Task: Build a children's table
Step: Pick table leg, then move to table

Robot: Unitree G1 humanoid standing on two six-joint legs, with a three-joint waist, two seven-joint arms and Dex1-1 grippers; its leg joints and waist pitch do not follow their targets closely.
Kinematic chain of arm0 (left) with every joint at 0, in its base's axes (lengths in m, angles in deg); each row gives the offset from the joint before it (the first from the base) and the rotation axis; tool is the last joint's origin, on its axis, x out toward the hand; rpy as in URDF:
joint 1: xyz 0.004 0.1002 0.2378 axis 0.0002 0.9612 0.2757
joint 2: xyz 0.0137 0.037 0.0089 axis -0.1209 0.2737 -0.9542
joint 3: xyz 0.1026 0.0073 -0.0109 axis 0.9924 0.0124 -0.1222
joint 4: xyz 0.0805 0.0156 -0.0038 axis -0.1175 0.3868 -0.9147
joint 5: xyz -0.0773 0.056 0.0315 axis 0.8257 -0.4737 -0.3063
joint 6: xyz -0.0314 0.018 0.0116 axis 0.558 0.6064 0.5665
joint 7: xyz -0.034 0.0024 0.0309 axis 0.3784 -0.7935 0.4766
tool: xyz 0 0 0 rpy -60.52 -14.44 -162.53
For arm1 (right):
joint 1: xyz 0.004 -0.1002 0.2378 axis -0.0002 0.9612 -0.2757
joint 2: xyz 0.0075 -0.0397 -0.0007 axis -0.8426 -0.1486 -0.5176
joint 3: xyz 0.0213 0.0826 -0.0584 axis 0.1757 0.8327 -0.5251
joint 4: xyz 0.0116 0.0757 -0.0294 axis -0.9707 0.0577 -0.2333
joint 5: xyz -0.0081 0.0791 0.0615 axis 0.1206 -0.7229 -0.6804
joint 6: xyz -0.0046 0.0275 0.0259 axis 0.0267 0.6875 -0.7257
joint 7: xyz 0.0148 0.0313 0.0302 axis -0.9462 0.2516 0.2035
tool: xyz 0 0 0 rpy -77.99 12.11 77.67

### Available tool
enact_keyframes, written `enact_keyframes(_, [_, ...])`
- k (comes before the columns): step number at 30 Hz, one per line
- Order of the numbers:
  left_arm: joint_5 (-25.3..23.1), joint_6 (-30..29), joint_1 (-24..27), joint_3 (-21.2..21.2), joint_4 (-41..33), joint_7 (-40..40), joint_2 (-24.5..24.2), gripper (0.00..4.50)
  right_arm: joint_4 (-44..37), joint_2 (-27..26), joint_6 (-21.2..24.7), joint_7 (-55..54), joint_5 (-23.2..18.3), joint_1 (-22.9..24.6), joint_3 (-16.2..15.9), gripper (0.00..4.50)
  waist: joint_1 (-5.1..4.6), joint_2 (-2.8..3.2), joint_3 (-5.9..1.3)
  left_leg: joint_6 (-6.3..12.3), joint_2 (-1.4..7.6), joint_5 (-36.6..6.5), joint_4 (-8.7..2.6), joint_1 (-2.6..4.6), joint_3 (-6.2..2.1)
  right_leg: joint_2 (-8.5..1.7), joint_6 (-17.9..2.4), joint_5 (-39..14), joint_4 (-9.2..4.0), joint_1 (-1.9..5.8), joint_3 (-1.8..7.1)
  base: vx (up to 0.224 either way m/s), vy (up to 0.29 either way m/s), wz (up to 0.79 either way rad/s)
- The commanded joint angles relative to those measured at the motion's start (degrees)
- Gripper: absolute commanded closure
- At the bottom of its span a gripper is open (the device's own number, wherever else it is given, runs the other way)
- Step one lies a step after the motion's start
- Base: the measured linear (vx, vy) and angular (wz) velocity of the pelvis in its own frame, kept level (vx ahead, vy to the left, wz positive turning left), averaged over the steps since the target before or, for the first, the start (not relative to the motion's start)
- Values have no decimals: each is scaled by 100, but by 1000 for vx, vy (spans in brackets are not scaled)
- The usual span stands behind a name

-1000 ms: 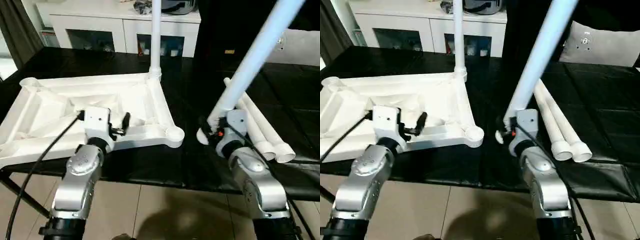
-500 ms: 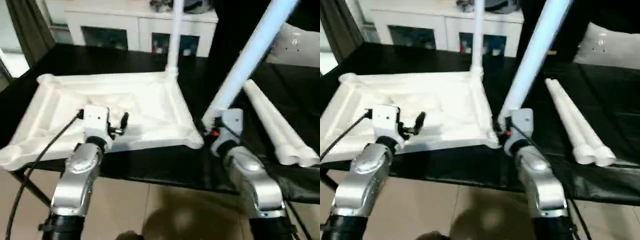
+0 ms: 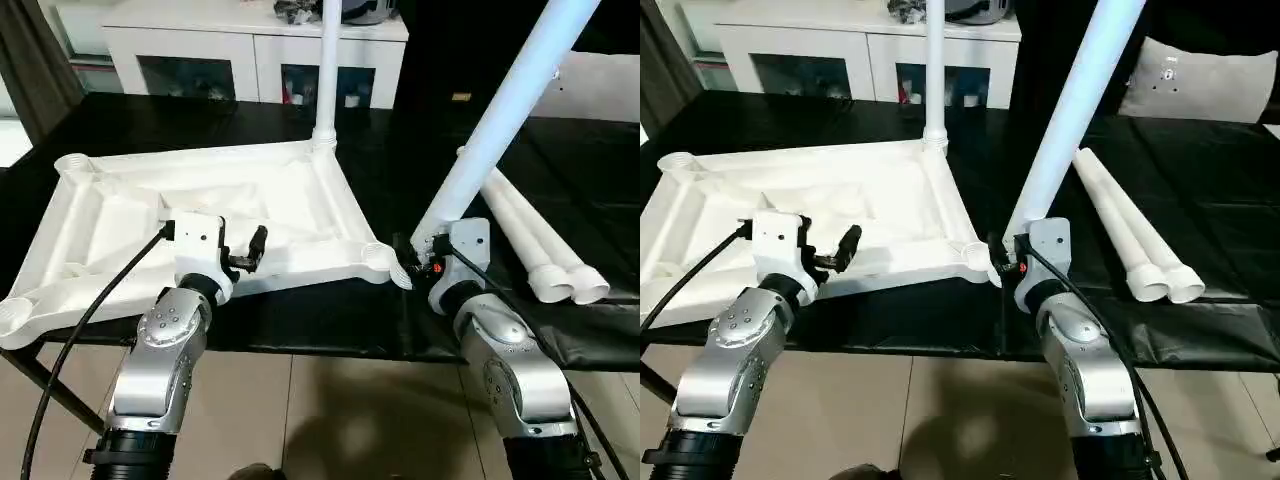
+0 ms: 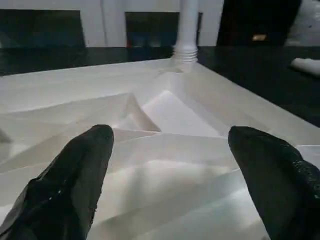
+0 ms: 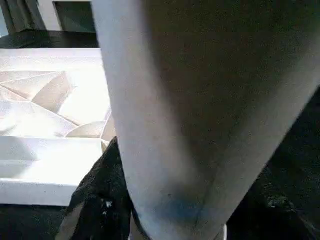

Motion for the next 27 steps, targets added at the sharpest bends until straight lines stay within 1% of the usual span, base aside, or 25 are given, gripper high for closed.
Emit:
enact_keyframes(1, [27, 56, 4, 9, -105, -53, -14, 32, -25, 36, 14, 34, -3, -52, -32, 259, -11, -17, -210, -836, 790, -4008, -611, 409, -582, -589, -541, -3217, -670, -22, 349, 0, 0, 0])
enact_keyframes(3, [35, 51, 3, 21, -115, -63, -9, 32, -42, 43, 20, 44, 1, -52, -32, 259, -74, 11, -146, -899, 767, -4688, -568, 580, -615, -506, -359, -4055, -785, -22, 217, 0, 0, 0])
enact_keyframes(4, [36, 48, 6, 28, -122, -76, -7, 32, -49, 48, 23, 50, 1, -50, -25, 259, -153, 64, -105, -1028, 761, -5197, -661, 640, -636, -343, -300, -3960, -782, 84, 35, 0, 0, 0])
enact_keyframes(5, [37, 44, 10, 34, -129, -87, -5, 32, -55, 52, 25, 53, 0, -48, -18, 259, -180, 93, -60, -1123, 781, -5454, -800, 594, -644, -236, -292, -3664, -716, 157, -49, 0, 0, 0])
enact_keyframes(6, [45, 35, 17, 40, -143, -98, -1, 32, -58, 63, 24, 58, 1, -45, -9, 259, -157, 182, -77, -1270, 831, -5829, -1195, 453, -593, -53, -415, -2485, -235, 429, -154, 0, 0, 0])
enact_keyframes(7, [52, 34, 24, 39, -146, -113, 2, 32, -48, 69, 16, 61, 4, -44, -5, 259, -120, 237, -152, -1262, 826, -5827, -1365, 533, -508, 19, -519, -1139, 111, 498, -234, 0, 0, 0])
enact_keyframes(8, [53, 34, 27, 39, -145, -122, 1, 32, -44, 69, 13, 61, 6, -44, -6, 259, -161, 152, -118, -1198, 829, -5718, -1370, 574, -474, -6, -500, -1056, 40, 450, -191, 0, 0, 0])
enact_keyframes(9, [51, 36, 33, 44, -142, -137, 0, 32, -37, 71, 9, 63, 12, -44, -13, 259, -178, -8, -98, -1117, 684, -5107, -941, 761, -334, -372, -664, -2620, -634, 261, 33, 51, -38, 9])
enact_keyframes(10, [48, 35, 36, 50, -141, -146, -1, 32, -34, 74, 8, 67, 17, -44, -19, 259, -178, -84, -89, -938, 617, -4576, -628, 791, -328, -628, -662, -3522, -877, 248, 156, 65, -45, 0])
enact_keyframes(11, [47, 32, 40, 61, -143, -159, 0, 32, -31, 87, 4, 79, 27, -43, -29, 259, -101, -139, -87, -603, 576, -3616, -246, 727, -346, -973, -632, -4382, -1119, 327, 365, 65, -45, 0])
enact_keyframes(12, [44, 29, 45, 76, -145, -170, 3, 32, -25, 101, -1, 94, 38, -43, -39, 259, 13, -121, -79, 6, 640, -1518, 268, 273, -523, -1413, -653, -4986, -1262, 669, 695, 115, -13, -15])
enact_keyframes(13, [38, 28, 50, 89, -148, -173, 7, 32, -21, 108, -4, 101, 42, -41, -44, 259, 2, -89, -49, -70, 651, -949, 201, 83, -589, -1164, -699, -5026, -1165, 799, 366, 144, 20, -18])
enact_keyframes(14, [36, 32, 66, 100, -154, -184, 6, 32, -21, 107, -10, 100, 57, -33, -64, 259, 46, 72, -104, -208, 682, -1089, -95, 160, -595, -884, -750, -4597, -1081, 836, 184, 144, 20, -18])
enact_keyframes(15, [32, 40, 84, 112, -149, -194, 5, 32, -26, 103, -17, 96, 73, -22, -86, 259, -126, 178, -122, -521, 929, -2687, -547, 667, -687, -187, -732, -3202, -674, 377, -91, 107, 31, -4])
enact_keyframes(16, [23, 43, 95, 134, -137, -206, 4, 32, -34, 101, -26, 94, 80, -10, -98, 259, -356, 256, -203, -823, 1062, -3942, -836, 902, -1000, 42, -715, -1613, -160, 317, -113, 120, 40, 1])
enact_keyframes(17, [20, 42, 100, 146, -132, -217, 2, 32, -39, 99, -30, 92, 82, -3, -102, 259, -364, 336, -228, -788, 1076, -3945, -887, 1012, -1106, 57, -675, -951, 7, 230, -108, 120, 40, 1])
enact_keyframes(18, [14, 37, 102, 177, -123, -238, 1, 32, -42, 98, -35, 89, 76, 7, -92, 259, -442, 280, -275, -252, 1118, -3315, -847, 1218, -1159, 44, -474, -195, 121, 12, -86, 155, 19, -1])
enact_keyframes(19, [-3, 25, 93, 231, -115, -278, 0, 32, -36, 105, -47, 87, 63, 19, -67, 259, -480, 205, -273, 536, 1115, -2415, -766, 1251, -1116, -50, -266, 81, 167, -105, -34, 152, -27, 5])
enact_keyframes(20, [-3, 25, 93, 231, -115, -278, 0, 32, -36, 105, -47, 87, 63, 19, -67, 259, -461, 158, -239, 825, 1079, -2096, -725, 1213, -1029, -107, -270, 169, 123, -146, 4, 152, -27, 5])
enact_keyframes(21, [-3, 25, 93, 231, -115, -278, 0, 32, -36, 105, -47, 87, 63, 19, -67, 259, -447, -36, -271, 1120, 809, -1589, -582, 953, -782, -296, -475, 532, -197, 60, 171, 141, -61, 8])
enact_keyframes(22, [-3, 25, 93, 231, -115, -278, 0, 32, -36, 105, -47, 87, 63, 19, -67, 259, -208, -239, -331, 1032, 242, -1466, -136, 437, -303, -558, -995, 687, -531, 663, 602, 154, -90, 7])
enact_keyframes(23, [-3, 25, 93, 231, -115, -278, 0, 32, -36, 105, -47, 87, 63, 19, -67, 259, -56, -267, -394, 863, 248, -794, 431, -74, -426, -1093, -1456, 362, -689, 1168, 970, 154, -90, 7])
enact_keyframes(24, [-3, 25, 93, 231, -115, -278, 0, 32, -36, 105, -47, 87, 63, 19, -67, 259, 2, -251, -435, 719, 274, -476, 503, -193, -470, -1056, -1536, 621, -615, 1233, 943, 166, -89, -5])
enact_keyframes(25, [-3, 25, 93, 231, -115, -278, 0, 32, -36, 105, -47, 87, 63, 19, -67, 259, 62, -220, -420, 443, 286, -3, 464, -341, -523, -829, -1682, 1358, -478, 1215, 772, 138, -60, -11])
enact_keyframes(27, [-8, 22, 91, 242, -114, -286, 0, 32, -33, 108, -49, 87, 60, 21, -61, 259, 84, 26, -389, 400, 444, 754, -60, -212, -519, -382, -1774, 1303, -414, 1028, 271, 141, -42, -8])
